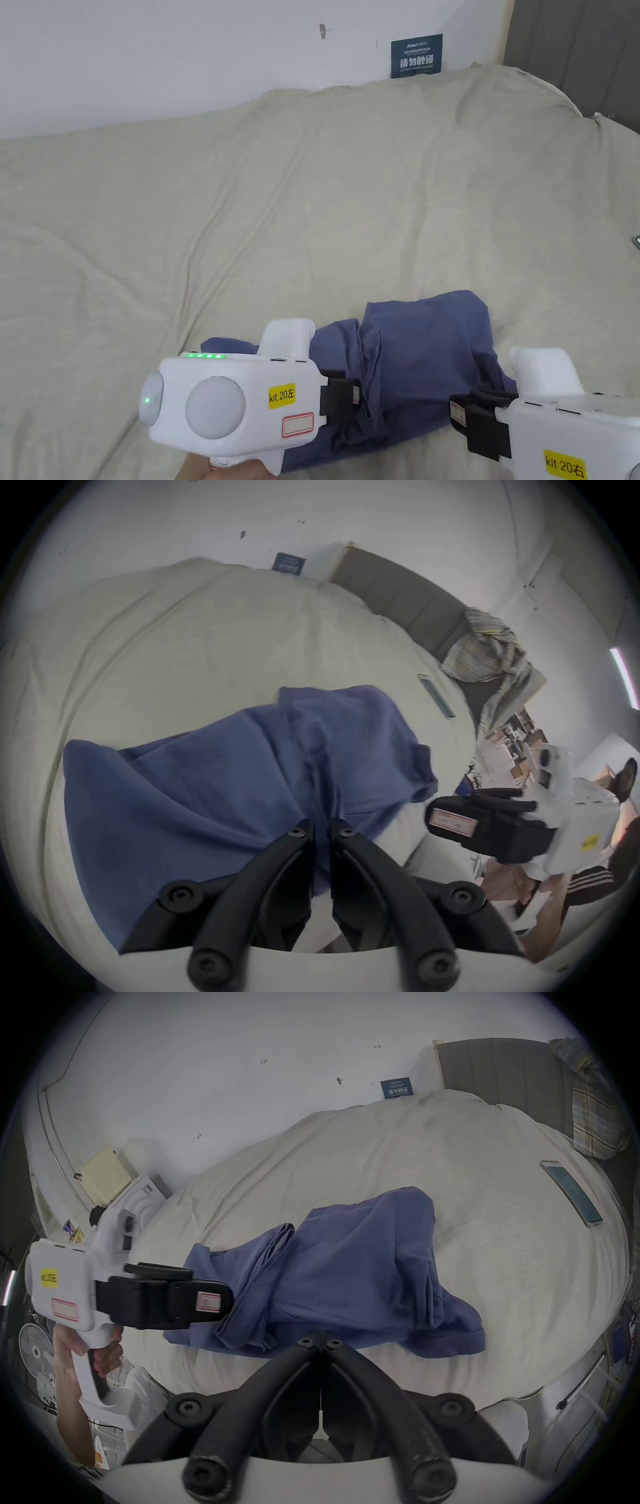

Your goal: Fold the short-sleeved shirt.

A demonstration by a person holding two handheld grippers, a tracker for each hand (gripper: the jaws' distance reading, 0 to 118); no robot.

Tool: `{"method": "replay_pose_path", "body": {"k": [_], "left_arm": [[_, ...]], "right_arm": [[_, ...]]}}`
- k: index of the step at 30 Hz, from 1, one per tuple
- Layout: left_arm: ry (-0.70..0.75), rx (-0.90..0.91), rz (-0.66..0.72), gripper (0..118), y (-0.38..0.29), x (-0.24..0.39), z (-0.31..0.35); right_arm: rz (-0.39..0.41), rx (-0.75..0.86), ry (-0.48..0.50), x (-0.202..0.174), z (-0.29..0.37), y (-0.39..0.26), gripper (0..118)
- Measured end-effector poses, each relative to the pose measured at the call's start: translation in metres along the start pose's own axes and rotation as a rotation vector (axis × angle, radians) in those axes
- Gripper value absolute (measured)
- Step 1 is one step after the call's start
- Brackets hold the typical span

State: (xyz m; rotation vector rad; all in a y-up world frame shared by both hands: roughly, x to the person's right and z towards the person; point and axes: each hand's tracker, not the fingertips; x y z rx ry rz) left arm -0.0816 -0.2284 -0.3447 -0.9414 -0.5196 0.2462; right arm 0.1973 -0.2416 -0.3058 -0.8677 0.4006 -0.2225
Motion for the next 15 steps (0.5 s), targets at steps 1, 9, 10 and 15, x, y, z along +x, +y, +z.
{"method": "replay_pose_path", "body": {"k": [1,9,10,15], "left_arm": [[0.005,-0.004,0.022,9,-0.001,0.001,0.006],[0.01,0.206,0.298,9,-0.022,-0.062,0.078],[0.016,0.232,0.347,9,-0.027,-0.077,0.086],[-0.086,0.318,0.562,9,-0.057,-0.142,0.11]], "right_arm": [[-0.003,0.0,0.0,0.0,0.001,0.0,0],[0.013,0.028,0.009,-0.009,0.007,0.008,0],[0.019,0.032,0.011,-0.01,0.007,0.009,0],[0.015,0.034,0.02,-0.017,0.003,0.009,0]]}}
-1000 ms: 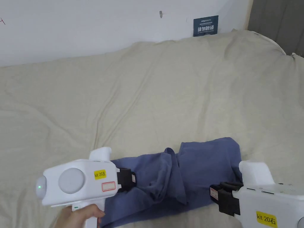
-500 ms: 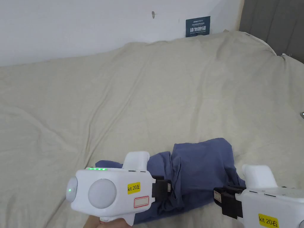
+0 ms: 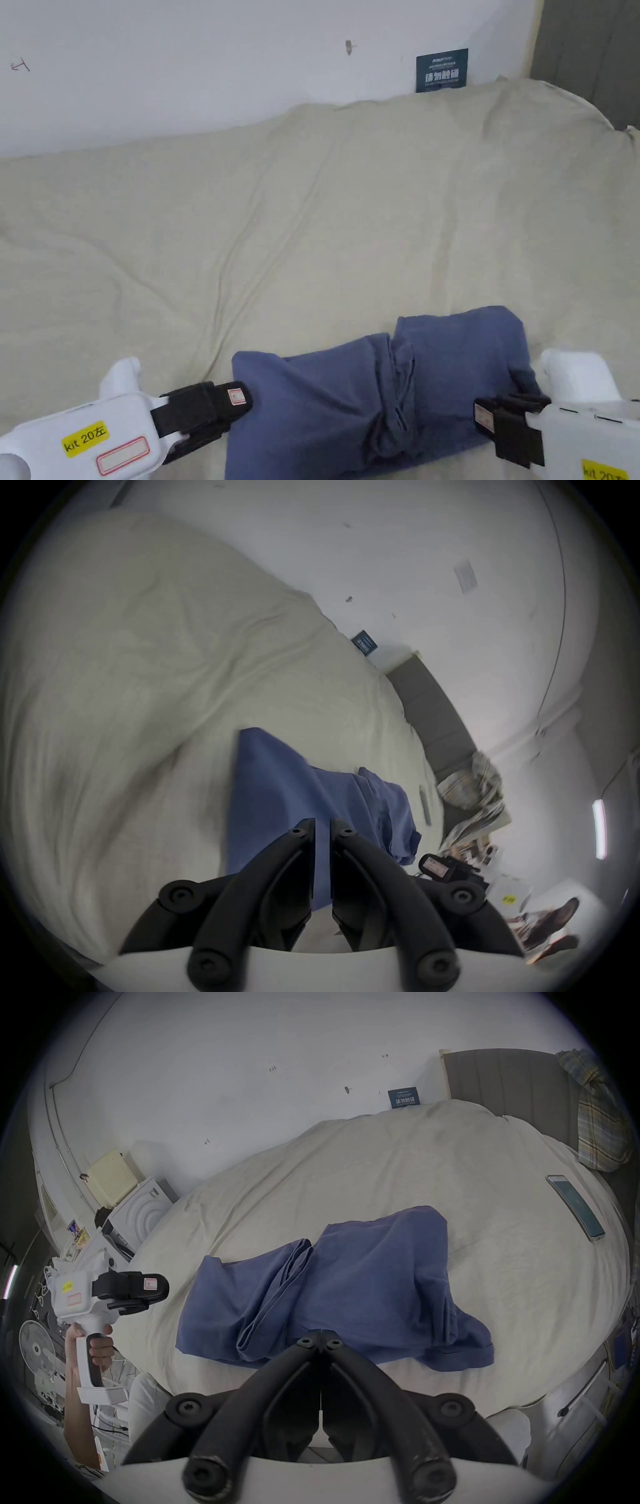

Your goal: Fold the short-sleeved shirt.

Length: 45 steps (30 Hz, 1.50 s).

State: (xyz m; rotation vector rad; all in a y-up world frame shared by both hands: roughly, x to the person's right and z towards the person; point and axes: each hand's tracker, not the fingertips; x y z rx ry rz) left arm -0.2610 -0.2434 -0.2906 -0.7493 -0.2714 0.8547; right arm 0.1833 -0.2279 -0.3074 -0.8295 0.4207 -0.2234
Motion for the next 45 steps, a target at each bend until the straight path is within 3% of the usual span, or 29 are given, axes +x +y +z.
{"method": "replay_pose_path", "body": {"k": [3,4,5,6,7,8,15,17,19,20,21,22,24,26,37,45], "left_arm": [[-0.023,-0.048,0.06,16,0.007,-0.02,-0.009],[0.037,-0.085,0.036,21,0.007,-0.022,-0.015],[0.053,-0.114,0.009,46,0.01,-0.023,-0.022],[0.058,-0.134,0.0,87,0.01,-0.025,-0.027],[0.047,-0.126,0.01,112,0.011,-0.028,-0.033],[0.021,-0.149,0.018,118,0.012,-0.031,-0.039],[-0.072,-0.251,0.026,118,0.021,-0.021,-0.074],[-0.091,-0.289,0.044,110,0.017,-0.022,-0.083],[-0.013,-0.3,-0.013,69,0.019,-0.013,-0.085],[0.052,-0.3,-0.064,36,0.019,-0.012,-0.084],[0.104,-0.295,-0.073,21,0.018,-0.015,-0.085],[0.116,-0.306,-0.047,20,0.017,-0.021,-0.086],[-0.006,-0.301,0.058,20,0.018,-0.03,-0.078],[0.031,-0.293,0.003,19,0.017,-0.025,-0.073],[0.025,-0.259,-0.004,14,0.036,-0.046,-0.019],[0.129,-0.134,0.01,13,0.055,-0.081,0.076]], "right_arm": [[-0.007,-0.01,0.006,-0.005,-0.007,0.001,0],[-0.006,-0.014,0.008,-0.007,-0.009,0.001,0],[-0.001,-0.019,0.008,-0.01,-0.01,0.001,0],[0.006,-0.021,0.006,-0.013,-0.01,0.001,0],[0.015,-0.024,0.01,-0.015,-0.011,0.001,0],[0.02,-0.027,0.013,-0.018,-0.011,0.002,0],[0.046,-0.046,0.017,-0.024,-0.015,0.002,0],[0.045,-0.049,0.014,-0.025,-0.015,0.002,0],[0.052,-0.054,0.005,-0.025,-0.015,0.002,0],[0.053,-0.054,-0.008,-0.025,-0.014,0.003,0],[0.054,-0.053,-0.012,-0.024,-0.014,0.003,0],[0.055,-0.051,-0.012,-0.024,-0.014,0.003,0],[0.05,-0.049,-0.005,-0.022,-0.013,0.002,0],[0.044,-0.049,-0.003,-0.022,-0.012,0.002,0],[0.022,-0.033,-0.007,-0.028,-0.006,0.005,0],[0.037,-0.032,0.006,-0.044,-0.011,0.006,0]]}}
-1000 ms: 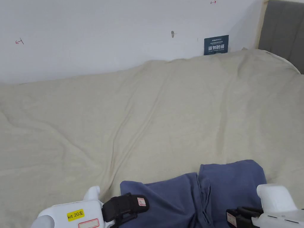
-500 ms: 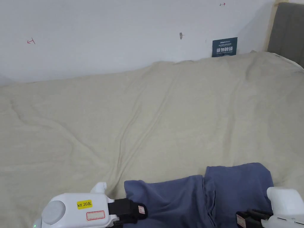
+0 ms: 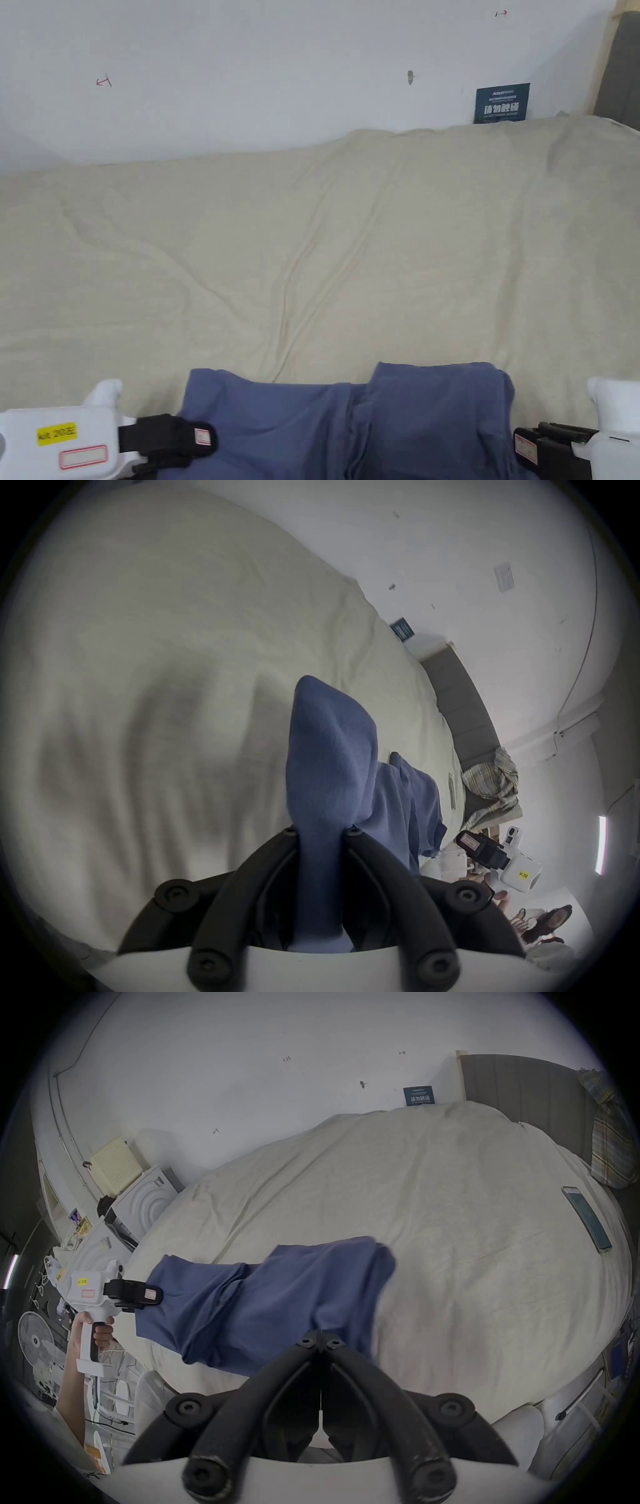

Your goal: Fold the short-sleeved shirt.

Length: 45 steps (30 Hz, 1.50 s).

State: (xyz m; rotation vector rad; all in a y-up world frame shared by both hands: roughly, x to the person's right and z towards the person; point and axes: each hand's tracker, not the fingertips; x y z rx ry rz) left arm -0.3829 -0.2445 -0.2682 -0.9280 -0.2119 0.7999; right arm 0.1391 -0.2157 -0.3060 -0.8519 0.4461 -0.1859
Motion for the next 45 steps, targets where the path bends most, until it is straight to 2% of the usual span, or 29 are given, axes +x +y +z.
{"method": "replay_pose_path", "body": {"k": [5,10,15,17,23,26,29,34,35,36,38,39,41,45], "left_arm": [[0.149,0.026,-0.014,13,0.002,-0.004,0.04],[0.124,0.033,-0.042,13,-0.004,0.025,0.043],[0.138,0.035,-0.133,13,-0.004,0.089,0.03],[0.125,0.013,-0.219,13,-0.003,0.116,0.017],[0.084,-0.12,-0.337,13,-0.008,0.19,-0.052],[0.092,-0.183,-0.34,13,-0.009,0.21,-0.1],[0.062,-0.238,-0.282,13,-0.008,0.217,-0.145],[0.085,-0.33,-0.36,14,-0.024,0.228,-0.188],[0.071,-0.334,-0.356,18,-0.024,0.227,-0.19],[0.064,-0.339,-0.355,42,-0.026,0.227,-0.191],[0.026,-0.325,-0.333,103,-0.023,0.225,-0.186],[0.016,-0.317,-0.332,118,-0.022,0.225,-0.181],[-0.053,-0.231,-0.329,117,-0.022,0.225,-0.155],[-0.016,-0.195,-0.392,117,-0.019,0.229,-0.118]], "right_arm": [[0.026,-0.015,0.012,-0.01,-0.006,-0.002,0],[0.025,-0.017,0.034,-0.011,-0.008,-0.006,0],[0.036,-0.011,0.044,-0.005,0.0,-0.011,0],[0.029,-0.004,0.048,0.001,0.004,-0.012,0],[0.0,0.022,0.038,0.024,0.018,-0.012,0],[0.008,0.033,0.025,0.034,0.027,-0.013,0],[-0.016,0.045,0.019,0.044,0.034,-0.015,0],[-0.049,0.042,0.006,0.055,0.037,-0.022,0],[-0.049,0.04,0.004,0.057,0.037,-0.022,0],[-0.05,0.037,0.003,0.058,0.038,-0.022,0],[-0.051,0.038,0.0,0.059,0.038,-0.023,0],[-0.053,0.037,-0.001,0.059,0.038,-0.023,0],[-0.052,0.038,0.0,0.059,0.038,-0.023,0],[-0.05,0.031,0.004,0.055,0.032,-0.022,0]]}}
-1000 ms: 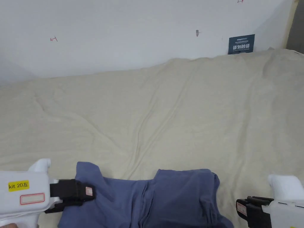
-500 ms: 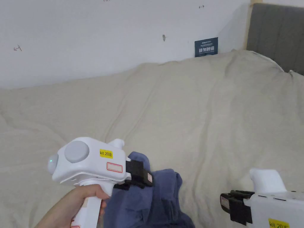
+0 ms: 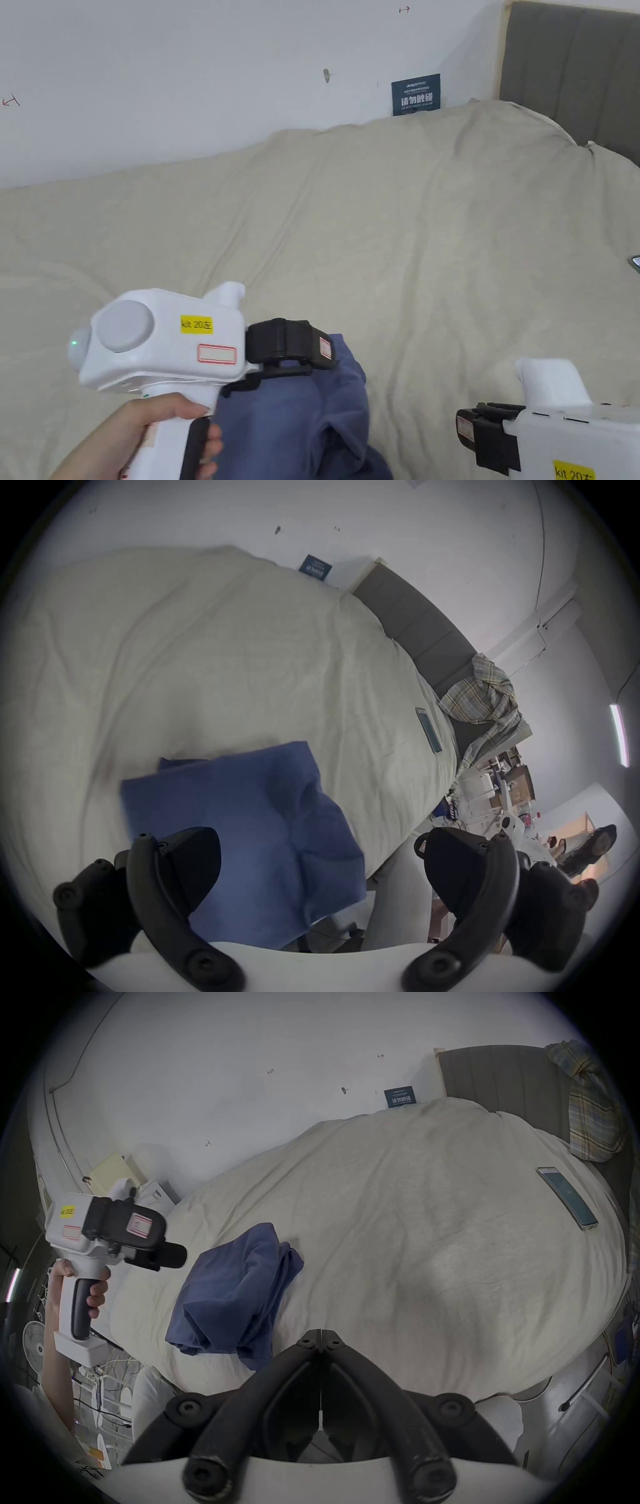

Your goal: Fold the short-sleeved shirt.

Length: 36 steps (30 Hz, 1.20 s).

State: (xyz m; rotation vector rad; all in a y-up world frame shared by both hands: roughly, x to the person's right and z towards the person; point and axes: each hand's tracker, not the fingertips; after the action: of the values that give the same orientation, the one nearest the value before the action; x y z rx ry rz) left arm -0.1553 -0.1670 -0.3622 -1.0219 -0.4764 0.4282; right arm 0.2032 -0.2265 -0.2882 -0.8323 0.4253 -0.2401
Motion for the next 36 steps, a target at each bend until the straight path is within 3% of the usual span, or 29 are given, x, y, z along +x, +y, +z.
{"method": "replay_pose_path", "body": {"k": [4,5,6,7,15,19,23,25,29,32,36], "left_arm": [[0.12,0.043,0.024,103,-0.008,-0.007,0.008],[0.152,0.018,0.014,84,-0.011,-0.008,0.003],[0.165,0.02,0.023,30,-0.016,-0.008,-0.004],[0.165,-0.001,0.034,0,-0.014,-0.013,-0.017],[0.039,-0.089,-0.019,0,-0.029,0.007,-0.071],[0.064,-0.167,-0.083,0,-0.039,0.024,-0.104],[-0.073,-0.222,-0.012,0,-0.042,0.036,-0.136],[-0.128,-0.236,-0.053,0,-0.042,0.046,-0.146],[-0.106,-0.164,-0.09,0,-0.046,0.05,-0.117],[-0.128,-0.041,-0.037,0,-0.048,0.026,-0.065],[-0.032,0.127,0.05,0,-0.06,-0.026,0.013]], "right_arm": [[0.003,0.003,0.02,-0.005,-0.002,0.0,0],[0.004,0.003,0.02,-0.006,-0.002,-0.001,0],[0.007,0.002,0.021,-0.007,-0.002,-0.001,0],[0.012,0.002,0.023,-0.007,-0.002,-0.001,0],[-0.009,0.002,-0.002,0.007,0.004,-0.003,0],[-0.028,0.002,-0.015,0.014,0.005,-0.005,0],[-0.033,0.002,-0.031,0.015,0.009,-0.004,0],[-0.025,0.004,-0.033,0.015,0.012,-0.003,0],[0.011,0.022,-0.049,0.008,0.021,0.002,0],[0.045,0.036,-0.029,-0.001,0.021,0.01,0],[0.112,0.048,-0.011,-0.036,-0.002,0.027,0]]}}
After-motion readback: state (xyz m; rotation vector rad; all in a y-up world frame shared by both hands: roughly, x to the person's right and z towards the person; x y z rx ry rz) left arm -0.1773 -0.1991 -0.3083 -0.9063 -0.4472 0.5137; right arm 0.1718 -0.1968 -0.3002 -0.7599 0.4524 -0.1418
